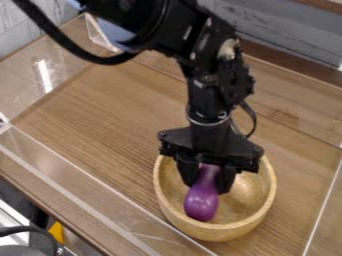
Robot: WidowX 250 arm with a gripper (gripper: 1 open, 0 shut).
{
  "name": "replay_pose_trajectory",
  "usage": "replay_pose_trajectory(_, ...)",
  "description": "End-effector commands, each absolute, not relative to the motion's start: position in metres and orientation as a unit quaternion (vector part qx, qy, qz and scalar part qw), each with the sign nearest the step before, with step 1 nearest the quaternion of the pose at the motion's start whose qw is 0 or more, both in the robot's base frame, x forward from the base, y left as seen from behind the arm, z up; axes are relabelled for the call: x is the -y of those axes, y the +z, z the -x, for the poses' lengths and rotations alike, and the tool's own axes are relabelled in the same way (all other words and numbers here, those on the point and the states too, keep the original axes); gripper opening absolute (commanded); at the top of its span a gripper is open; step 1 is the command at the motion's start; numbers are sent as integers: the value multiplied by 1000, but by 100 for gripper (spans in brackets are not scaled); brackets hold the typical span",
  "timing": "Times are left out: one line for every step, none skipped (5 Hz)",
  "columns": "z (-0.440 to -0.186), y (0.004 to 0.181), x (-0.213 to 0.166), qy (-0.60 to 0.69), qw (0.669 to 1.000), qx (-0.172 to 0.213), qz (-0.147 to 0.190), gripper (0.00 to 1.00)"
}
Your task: Remove the purple eggplant from inside the brown bowl and put it on the table
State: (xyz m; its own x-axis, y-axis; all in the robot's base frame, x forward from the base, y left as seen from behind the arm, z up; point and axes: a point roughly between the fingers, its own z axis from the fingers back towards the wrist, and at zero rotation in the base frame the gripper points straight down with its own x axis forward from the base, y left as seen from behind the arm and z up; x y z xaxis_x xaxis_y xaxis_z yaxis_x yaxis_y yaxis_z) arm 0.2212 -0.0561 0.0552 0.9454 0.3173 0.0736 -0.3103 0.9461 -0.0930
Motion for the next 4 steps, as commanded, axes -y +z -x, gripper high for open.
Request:
replay_pose_trajectory(-236,76,52,168,981,78,51,0)
replay_pose_trajectory(-242,83,48,179,979,83,53,0)
replay_pose_trajectory(-246,86,43,188,977,87,51,0)
replay_pose_trajectory(-244,84,44,186,977,89,48,0)
